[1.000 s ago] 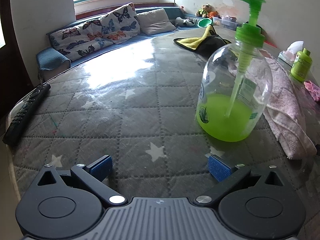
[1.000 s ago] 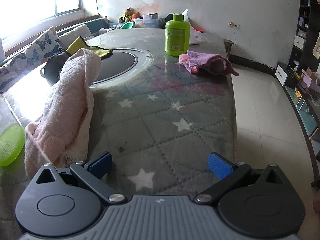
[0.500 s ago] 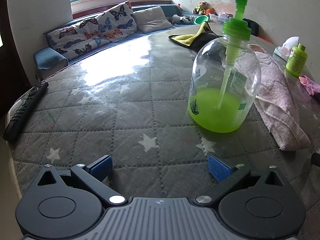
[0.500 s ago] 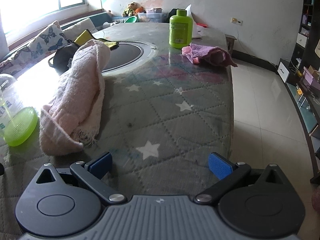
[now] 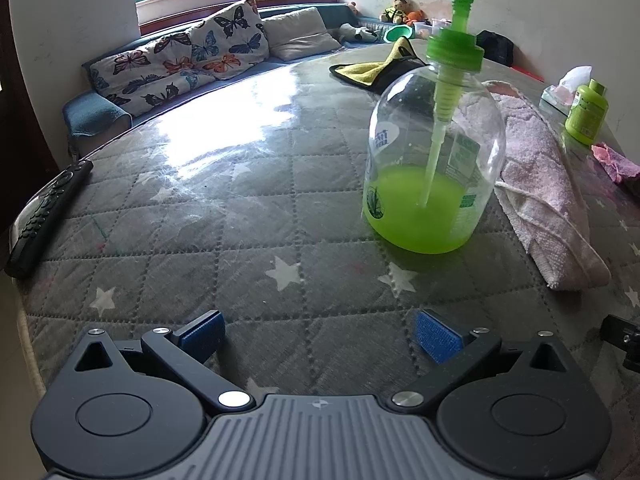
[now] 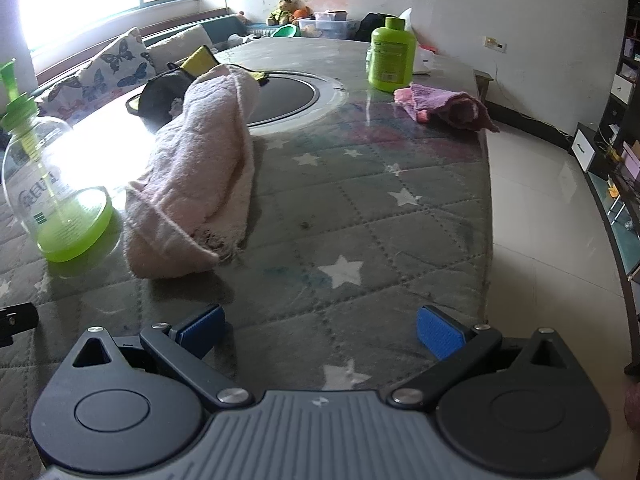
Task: Clean container
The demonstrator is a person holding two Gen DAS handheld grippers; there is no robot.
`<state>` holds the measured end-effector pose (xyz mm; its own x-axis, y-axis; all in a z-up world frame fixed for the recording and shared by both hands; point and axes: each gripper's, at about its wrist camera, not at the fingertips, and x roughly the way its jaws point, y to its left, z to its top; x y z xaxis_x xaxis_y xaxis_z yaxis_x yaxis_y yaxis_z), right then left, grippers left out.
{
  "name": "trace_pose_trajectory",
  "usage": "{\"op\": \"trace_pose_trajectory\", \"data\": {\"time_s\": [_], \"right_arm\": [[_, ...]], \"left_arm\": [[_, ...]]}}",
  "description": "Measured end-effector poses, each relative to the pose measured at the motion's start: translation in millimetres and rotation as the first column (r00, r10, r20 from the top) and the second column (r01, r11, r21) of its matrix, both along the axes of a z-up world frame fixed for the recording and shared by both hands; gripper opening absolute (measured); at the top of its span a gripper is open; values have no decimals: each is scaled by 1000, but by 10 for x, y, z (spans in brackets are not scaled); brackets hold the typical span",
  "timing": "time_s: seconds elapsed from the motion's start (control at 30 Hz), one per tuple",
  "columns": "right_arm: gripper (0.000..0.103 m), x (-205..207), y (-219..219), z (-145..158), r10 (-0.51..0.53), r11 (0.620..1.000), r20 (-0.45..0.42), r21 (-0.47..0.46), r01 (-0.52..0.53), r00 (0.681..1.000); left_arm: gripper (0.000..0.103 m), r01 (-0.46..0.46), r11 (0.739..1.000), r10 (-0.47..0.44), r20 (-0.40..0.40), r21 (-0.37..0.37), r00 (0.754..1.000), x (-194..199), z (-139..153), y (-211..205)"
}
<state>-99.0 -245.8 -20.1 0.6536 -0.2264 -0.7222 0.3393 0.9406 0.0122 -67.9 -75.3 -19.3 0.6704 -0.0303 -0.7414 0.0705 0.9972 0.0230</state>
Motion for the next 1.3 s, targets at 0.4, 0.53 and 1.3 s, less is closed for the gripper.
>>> {"op": "trace_pose_trajectory", "data": {"time_s": [0.4,0.53,1.3], "right_arm": [[103,13,155,6,59,998,-5,6,-59,998],[103,22,193,8,74,997,-7,5,-74,997],[103,81,232,11,87,996,-21,6,-87,996]], "left_arm": [[103,45,999,-45,-20,8,999,-133,55,-188],[103,60,998,-60,-22,10,998,-137,77,-204],[103,101,995,-100,-42,12,994,202,224,-90]]}}
